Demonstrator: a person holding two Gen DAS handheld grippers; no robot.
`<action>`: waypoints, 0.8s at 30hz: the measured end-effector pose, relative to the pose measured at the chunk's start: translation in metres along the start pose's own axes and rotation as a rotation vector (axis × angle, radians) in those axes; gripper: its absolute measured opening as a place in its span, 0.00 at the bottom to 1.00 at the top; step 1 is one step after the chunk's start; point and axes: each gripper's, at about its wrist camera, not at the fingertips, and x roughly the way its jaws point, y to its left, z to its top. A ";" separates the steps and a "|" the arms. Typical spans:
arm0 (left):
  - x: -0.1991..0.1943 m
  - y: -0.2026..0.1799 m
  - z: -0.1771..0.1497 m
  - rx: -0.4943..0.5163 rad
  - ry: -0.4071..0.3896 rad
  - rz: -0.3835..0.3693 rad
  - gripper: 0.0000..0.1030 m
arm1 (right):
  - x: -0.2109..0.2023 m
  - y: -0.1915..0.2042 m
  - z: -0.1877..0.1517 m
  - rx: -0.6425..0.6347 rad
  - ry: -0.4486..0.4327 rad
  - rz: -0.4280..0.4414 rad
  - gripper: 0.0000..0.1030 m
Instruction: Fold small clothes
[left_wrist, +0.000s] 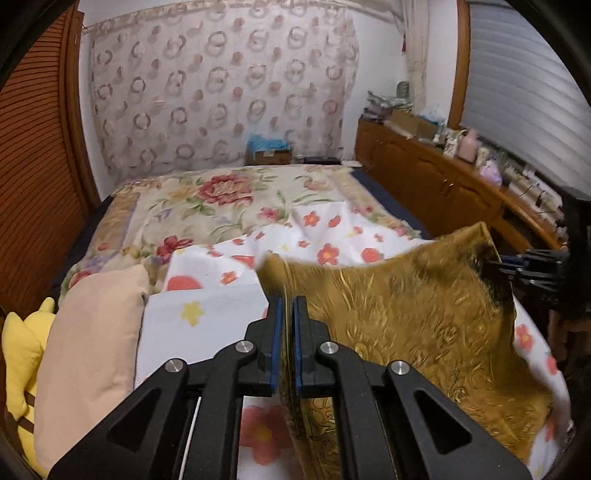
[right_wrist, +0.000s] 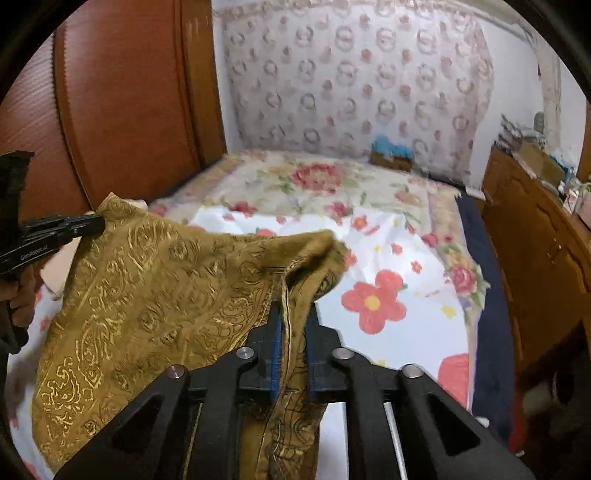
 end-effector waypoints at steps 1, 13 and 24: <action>0.000 0.000 -0.002 0.006 0.002 -0.011 0.08 | 0.000 0.000 -0.003 0.005 0.009 -0.009 0.22; -0.074 -0.024 -0.060 0.084 -0.008 -0.075 0.70 | -0.106 0.034 -0.089 0.020 -0.020 0.028 0.30; -0.132 -0.041 -0.128 0.060 0.012 -0.152 0.70 | -0.155 0.055 -0.149 0.112 0.005 0.084 0.30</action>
